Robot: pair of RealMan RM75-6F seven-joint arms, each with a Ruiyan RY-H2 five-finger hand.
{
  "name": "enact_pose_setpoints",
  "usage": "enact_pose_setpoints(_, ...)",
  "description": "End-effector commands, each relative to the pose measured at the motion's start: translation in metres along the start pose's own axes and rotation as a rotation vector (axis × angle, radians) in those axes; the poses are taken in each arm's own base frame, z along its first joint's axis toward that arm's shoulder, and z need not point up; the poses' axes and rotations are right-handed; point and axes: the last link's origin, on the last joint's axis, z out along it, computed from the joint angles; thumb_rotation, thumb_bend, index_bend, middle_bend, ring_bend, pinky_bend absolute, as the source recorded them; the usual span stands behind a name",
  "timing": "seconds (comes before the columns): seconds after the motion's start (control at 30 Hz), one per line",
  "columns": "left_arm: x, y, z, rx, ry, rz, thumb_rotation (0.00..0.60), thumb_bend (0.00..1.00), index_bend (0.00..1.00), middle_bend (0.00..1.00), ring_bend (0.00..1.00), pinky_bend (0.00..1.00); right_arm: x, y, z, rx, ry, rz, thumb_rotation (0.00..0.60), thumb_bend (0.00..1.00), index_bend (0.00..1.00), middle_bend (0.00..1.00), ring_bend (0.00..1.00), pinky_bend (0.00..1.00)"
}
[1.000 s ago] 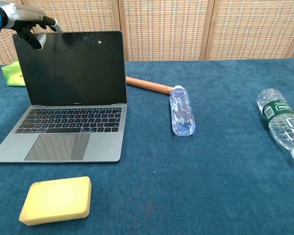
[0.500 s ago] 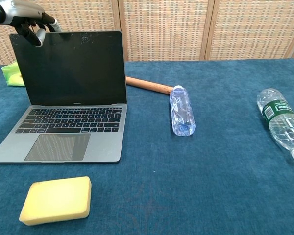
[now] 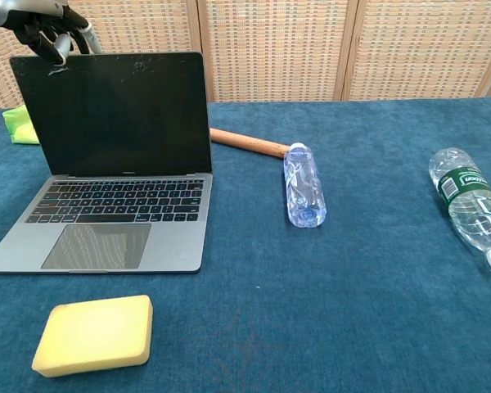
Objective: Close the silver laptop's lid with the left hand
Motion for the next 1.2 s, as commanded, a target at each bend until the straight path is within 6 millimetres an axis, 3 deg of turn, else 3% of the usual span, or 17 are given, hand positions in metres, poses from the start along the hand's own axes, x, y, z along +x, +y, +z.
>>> enact_pose_setpoints(0.03, 0.0, -0.001, -0.003, -0.009, -0.001, -0.002, 0.6, 0.86, 0.26, 0.29, 0.21, 0.14, 0.0, 0.0, 0.0, 0.001, 0.0, 0.0, 0.6, 0.0, 0.0, 0.0, 0.0, 0.0)
enact_pose_setpoints(0.43, -0.002, -0.001, -0.012, -0.031, -0.027, -0.014, 0.6, 0.86, 0.28, 0.33, 0.24, 0.18, 0.0, -0.001, 0.0, 0.005, 0.003, -0.003, 0.6, 0.0, 0.0, 0.0, 0.0, 0.0)
enact_pose_setpoints(1.2, 0.0, -0.006, -0.056, -0.116, -0.085, -0.065, 0.6, 0.86, 0.28, 0.34, 0.25, 0.19, -0.001, -0.004, -0.002, 0.017, 0.002, -0.015, 0.6, 0.0, 0.0, 0.0, 0.0, 0.0)
